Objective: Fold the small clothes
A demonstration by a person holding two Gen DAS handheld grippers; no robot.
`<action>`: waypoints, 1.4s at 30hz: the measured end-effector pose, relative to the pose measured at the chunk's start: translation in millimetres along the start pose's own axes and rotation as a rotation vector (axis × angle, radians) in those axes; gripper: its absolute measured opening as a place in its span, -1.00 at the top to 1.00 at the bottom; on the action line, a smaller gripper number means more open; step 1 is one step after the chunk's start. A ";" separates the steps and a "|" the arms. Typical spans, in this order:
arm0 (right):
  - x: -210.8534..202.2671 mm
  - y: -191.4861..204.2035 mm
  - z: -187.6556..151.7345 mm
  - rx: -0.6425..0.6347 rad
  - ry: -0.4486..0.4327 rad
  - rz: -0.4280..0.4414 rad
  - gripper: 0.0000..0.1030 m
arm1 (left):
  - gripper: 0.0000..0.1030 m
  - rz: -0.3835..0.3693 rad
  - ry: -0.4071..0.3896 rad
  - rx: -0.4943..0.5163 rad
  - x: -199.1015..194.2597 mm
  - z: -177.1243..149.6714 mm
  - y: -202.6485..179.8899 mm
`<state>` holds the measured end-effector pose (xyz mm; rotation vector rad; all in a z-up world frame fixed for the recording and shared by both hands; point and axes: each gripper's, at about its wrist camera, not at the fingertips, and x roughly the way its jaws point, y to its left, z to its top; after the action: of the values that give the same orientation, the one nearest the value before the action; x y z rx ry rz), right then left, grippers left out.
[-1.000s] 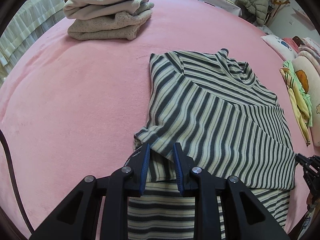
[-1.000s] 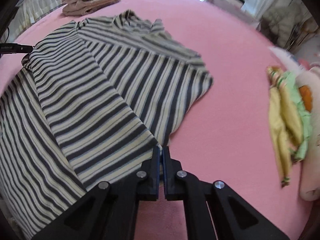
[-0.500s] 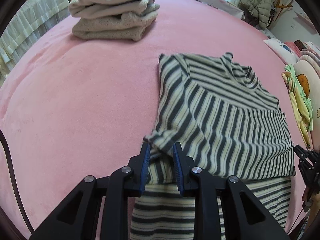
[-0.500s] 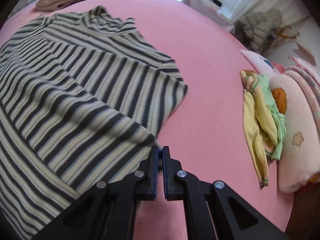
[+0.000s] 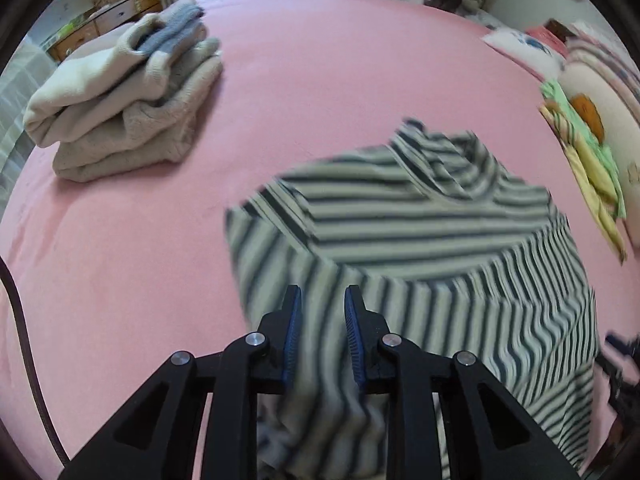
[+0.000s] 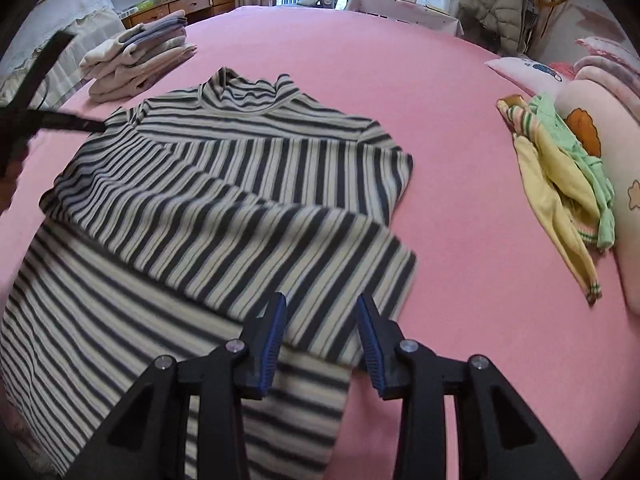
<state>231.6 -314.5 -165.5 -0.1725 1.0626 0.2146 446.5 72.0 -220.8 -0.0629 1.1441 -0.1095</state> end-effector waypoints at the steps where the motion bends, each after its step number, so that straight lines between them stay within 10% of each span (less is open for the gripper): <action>1: -2.6 -1.7 -2.5 0.012 -0.005 0.000 0.29 | 0.59 -0.016 0.010 -0.011 1.1 3.7 6.4; 9: 0.3 -20.8 -1.6 0.087 -0.022 -0.026 0.29 | 0.48 -0.111 0.154 -0.008 34.7 19.4 39.3; 20: 12.1 -19.7 -1.4 0.117 -0.009 -0.017 0.29 | 0.46 -0.094 0.128 -0.041 51.3 24.6 45.8; 22: 7.0 -21.1 -0.9 0.119 -0.024 -0.008 0.29 | 0.12 -0.096 0.119 -0.065 45.8 25.8 55.9; 24: 3.3 -22.3 0.6 0.125 -0.037 0.007 0.29 | -0.63 -0.079 0.105 -0.103 41.0 27.0 66.0; 29: 2.5 -20.6 4.0 0.135 -0.048 0.023 0.29 | -0.65 -0.115 0.101 -0.127 42.5 28.5 72.0; 31: 3.9 -18.6 4.0 0.132 -0.044 0.028 0.29 | -0.51 -0.090 0.101 -0.086 47.5 27.6 63.5; 33: 4.9 -17.1 3.9 0.126 -0.041 0.024 0.29 | 0.19 -0.062 0.115 -0.030 54.5 26.8 52.6; 37: 8.3 -16.3 4.2 0.124 -0.033 0.020 0.29 | 0.79 -0.031 0.133 0.004 63.4 24.1 45.4; 42: 18.7 -9.4 6.6 0.103 -0.014 0.005 0.29 | 0.92 0.064 0.019 0.034 44.4 27.7 47.6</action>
<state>248.4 -320.2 -178.4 -0.0758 1.0574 0.1647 492.5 113.8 -254.6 0.0052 1.1621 -0.0728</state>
